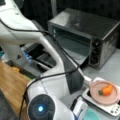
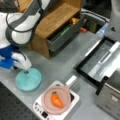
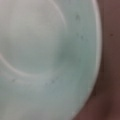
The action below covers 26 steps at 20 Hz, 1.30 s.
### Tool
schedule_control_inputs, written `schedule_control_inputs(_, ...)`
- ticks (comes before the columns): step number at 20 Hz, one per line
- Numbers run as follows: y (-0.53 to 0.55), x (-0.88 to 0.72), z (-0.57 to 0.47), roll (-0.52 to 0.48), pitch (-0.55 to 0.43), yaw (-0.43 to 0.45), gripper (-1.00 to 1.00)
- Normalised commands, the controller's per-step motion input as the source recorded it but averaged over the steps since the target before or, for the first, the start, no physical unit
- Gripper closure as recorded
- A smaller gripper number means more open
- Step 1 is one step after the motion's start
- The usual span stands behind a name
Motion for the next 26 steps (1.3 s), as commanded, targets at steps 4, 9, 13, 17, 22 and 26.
schedule_control_inputs(4, -0.24, 0.39, -0.28, 0.210, 0.023, 0.147, -1.00)
schedule_control_inputs(9, -0.18, 0.34, -0.14, 0.184, 0.020, 0.148, 1.00)
schedule_control_inputs(13, -0.13, 0.23, 0.06, 0.180, 0.063, 0.104, 1.00)
schedule_control_inputs(17, -0.08, 0.16, 0.13, 0.181, 0.077, 0.094, 1.00)
schedule_control_inputs(22, -0.08, 0.12, 0.16, 0.158, 0.081, 0.075, 1.00)
schedule_control_inputs(26, -0.08, 0.10, 0.13, 0.145, 0.074, 0.055, 1.00)
